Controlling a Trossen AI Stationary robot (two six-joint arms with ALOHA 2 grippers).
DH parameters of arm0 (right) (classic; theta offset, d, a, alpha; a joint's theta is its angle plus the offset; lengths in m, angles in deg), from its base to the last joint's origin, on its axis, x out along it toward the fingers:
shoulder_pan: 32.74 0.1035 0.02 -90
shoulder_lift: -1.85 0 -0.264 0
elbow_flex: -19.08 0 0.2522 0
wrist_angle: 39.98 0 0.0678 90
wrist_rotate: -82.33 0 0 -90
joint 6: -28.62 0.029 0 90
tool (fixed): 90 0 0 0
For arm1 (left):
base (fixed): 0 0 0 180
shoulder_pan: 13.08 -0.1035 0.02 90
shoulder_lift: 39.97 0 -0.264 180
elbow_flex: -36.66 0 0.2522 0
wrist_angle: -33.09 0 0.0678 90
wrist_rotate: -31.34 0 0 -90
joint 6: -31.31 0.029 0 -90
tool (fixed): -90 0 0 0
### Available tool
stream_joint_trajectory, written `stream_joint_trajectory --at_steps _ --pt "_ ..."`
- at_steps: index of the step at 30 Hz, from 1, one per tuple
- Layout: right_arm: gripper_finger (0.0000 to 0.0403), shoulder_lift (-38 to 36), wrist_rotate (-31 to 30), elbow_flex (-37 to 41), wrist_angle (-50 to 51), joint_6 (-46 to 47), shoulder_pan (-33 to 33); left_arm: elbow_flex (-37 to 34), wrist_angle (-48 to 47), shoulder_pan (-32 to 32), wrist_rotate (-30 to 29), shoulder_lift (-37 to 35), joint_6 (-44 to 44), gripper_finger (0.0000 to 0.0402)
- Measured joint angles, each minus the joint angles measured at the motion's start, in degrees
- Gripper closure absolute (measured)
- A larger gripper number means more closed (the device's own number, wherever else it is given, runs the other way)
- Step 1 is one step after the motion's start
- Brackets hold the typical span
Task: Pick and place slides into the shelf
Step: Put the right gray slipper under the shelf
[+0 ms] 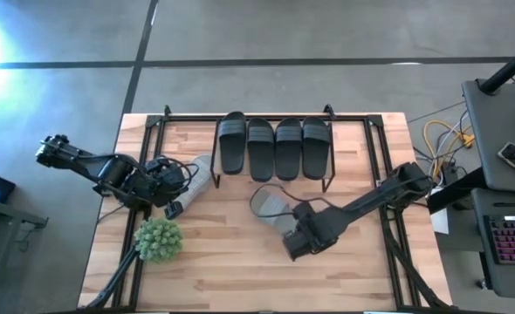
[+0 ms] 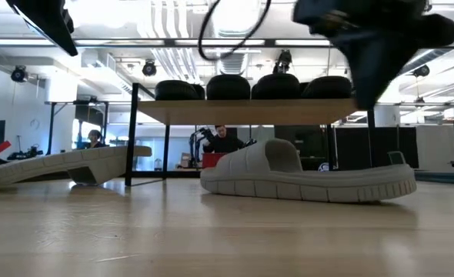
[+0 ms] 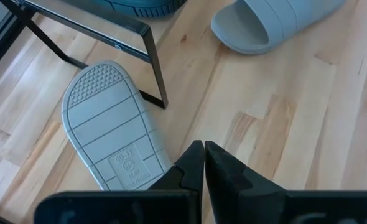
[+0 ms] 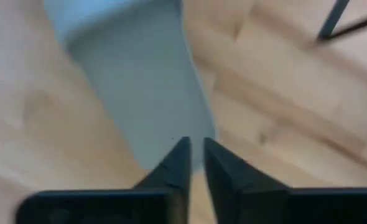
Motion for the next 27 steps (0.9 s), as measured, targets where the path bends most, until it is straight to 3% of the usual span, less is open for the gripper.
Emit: stream_joint_trajectory --at_steps 6,10,15,21,27 --pt "0.0392 1.3 10.4 3.7 -1.3 -0.6 2.7 0.0 0.0 0.0 0.1 0.5 -0.3 0.0402" --pt "0.0394 1.3 12.1 5.2 -2.0 1.0 5.5 0.0 0.0 0.0 0.2 0.6 -1.5 0.0402" --pt "0.0394 1.3 10.1 8.0 -6.4 -0.3 6.1 0.0 0.0 0.0 0.2 0.5 -1.5 0.0402" --pt "0.0394 3.0 7.4 11.8 -17.5 -8.8 4.2 0.2 0.0 0.0 0.2 0.5 -1.5 0.0402" --pt "0.0394 4.4 -0.4 9.5 -17.3 -17.9 0.8 0.2 -0.1 0.0 0.2 0.5 -1.5 0.0402"
